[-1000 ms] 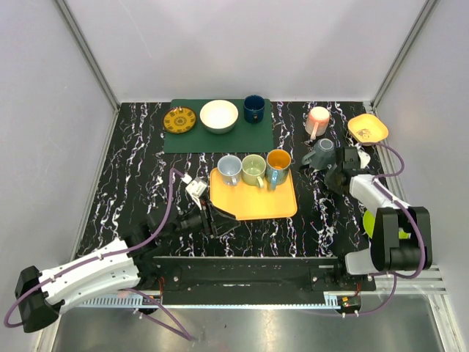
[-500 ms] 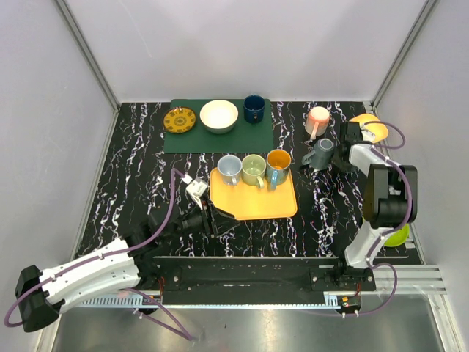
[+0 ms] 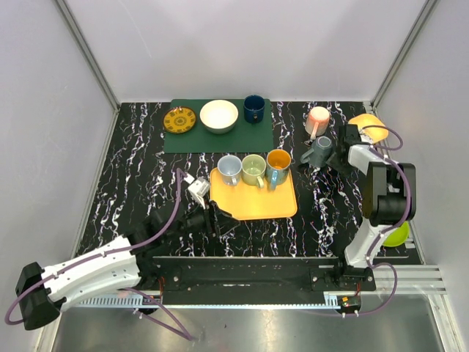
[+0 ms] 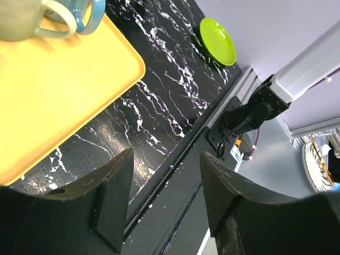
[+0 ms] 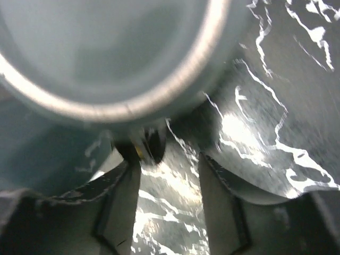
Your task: Turn the mug right side up
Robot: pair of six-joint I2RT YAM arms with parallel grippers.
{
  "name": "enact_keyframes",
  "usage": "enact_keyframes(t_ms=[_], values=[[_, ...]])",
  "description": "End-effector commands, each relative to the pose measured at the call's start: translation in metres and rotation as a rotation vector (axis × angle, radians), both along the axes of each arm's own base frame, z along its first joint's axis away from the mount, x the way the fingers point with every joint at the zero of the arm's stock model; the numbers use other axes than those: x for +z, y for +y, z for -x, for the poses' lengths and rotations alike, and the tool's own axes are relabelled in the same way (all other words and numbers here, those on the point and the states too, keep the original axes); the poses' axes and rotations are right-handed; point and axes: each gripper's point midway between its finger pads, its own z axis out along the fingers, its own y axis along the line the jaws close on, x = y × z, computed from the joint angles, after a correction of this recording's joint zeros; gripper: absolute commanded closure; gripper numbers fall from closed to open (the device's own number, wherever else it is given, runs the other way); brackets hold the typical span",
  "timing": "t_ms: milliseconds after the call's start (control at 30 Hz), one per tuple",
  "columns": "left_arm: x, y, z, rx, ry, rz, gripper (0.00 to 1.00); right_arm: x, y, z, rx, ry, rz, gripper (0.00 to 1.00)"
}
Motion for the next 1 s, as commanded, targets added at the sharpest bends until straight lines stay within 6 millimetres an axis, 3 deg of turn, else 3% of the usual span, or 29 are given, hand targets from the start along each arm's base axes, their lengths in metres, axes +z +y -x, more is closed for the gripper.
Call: enact_keyframes(t_ms=[0,67,100,167,200,300,367,400,433,467,500,533,567,600,633,667,700,767,833,867,933,967], values=[[0.020,-0.003,-0.012,0.036,-0.043,0.007,0.43,0.053,-0.004,0.012,-0.051,-0.118,0.005,0.41],[0.023,-0.001,-0.018,0.070,-0.043,0.000,0.38,0.072,-0.007,0.020,-0.076,-0.150,0.018,0.39],[0.021,0.000,-0.020,0.082,-0.037,-0.014,0.36,0.100,-0.008,0.022,-0.086,-0.220,0.026,0.34],[0.027,0.002,-0.027,0.120,-0.047,-0.023,0.29,0.128,-0.008,0.027,-0.090,-0.287,0.029,0.32],[0.024,0.004,-0.030,0.132,-0.042,-0.045,0.25,0.155,-0.007,0.033,-0.090,-0.360,0.028,0.28],[0.029,0.006,-0.041,0.184,-0.055,-0.083,0.14,0.198,0.001,0.047,-0.067,-0.467,0.004,0.24],[0.037,0.010,-0.054,0.255,-0.065,-0.101,0.01,0.226,0.017,0.056,0.001,-0.549,-0.039,0.24],[0.033,0.008,-0.060,0.266,-0.072,-0.129,0.01,0.235,0.025,0.059,0.031,-0.583,-0.063,0.24],[0.041,0.005,-0.065,0.272,-0.092,-0.129,0.01,0.235,0.044,0.063,0.099,-0.602,-0.128,0.24],[0.042,0.004,-0.071,0.284,-0.116,-0.159,0.01,0.258,0.058,0.065,0.163,-0.700,-0.158,0.23],[0.030,-0.002,-0.077,0.279,-0.110,-0.221,0.01,0.261,0.069,0.068,0.211,-0.720,-0.188,0.22],[0.042,-0.007,-0.083,0.284,-0.126,-0.227,0.01,0.261,0.097,0.074,0.305,-0.718,-0.252,0.20],[0.040,-0.009,-0.091,0.295,-0.143,-0.277,0.01,0.264,0.110,0.078,0.366,-0.721,-0.264,0.20],[0.018,-0.014,-0.096,0.284,-0.113,-0.377,0.03,0.263,0.124,0.081,0.425,-0.708,-0.276,0.20],[0.035,-0.023,-0.104,0.289,-0.129,-0.374,0.05,0.266,0.133,0.084,0.462,-0.703,-0.267,0.20],[0.021,-0.028,-0.112,0.302,-0.118,-0.435,0.06,0.262,0.154,0.093,0.540,-0.673,-0.257,0.20],[0.031,-0.036,-0.117,0.307,-0.123,-0.423,0.08,0.261,0.160,0.096,0.561,-0.665,-0.245,0.20],[0.023,-0.046,-0.127,0.320,-0.113,-0.444,0.10,0.263,0.166,0.105,0.582,-0.681,-0.240,0.20],[0.031,-0.056,-0.136,0.335,-0.116,-0.428,0.11,0.255,0.156,0.109,0.528,-0.684,-0.228,0.20],[0.018,-0.064,-0.141,0.322,-0.100,-0.465,0.11,0.264,0.155,0.114,0.526,-0.732,-0.231,0.19],[0.022,-0.076,-0.148,0.314,-0.092,-0.487,0.14,0.262,0.153,0.120,0.524,-0.740,-0.231,0.19],[0.006,-0.084,-0.151,0.295,-0.074,-0.527,0.15,0.266,0.150,0.127,0.521,-0.751,-0.226,0.19]])
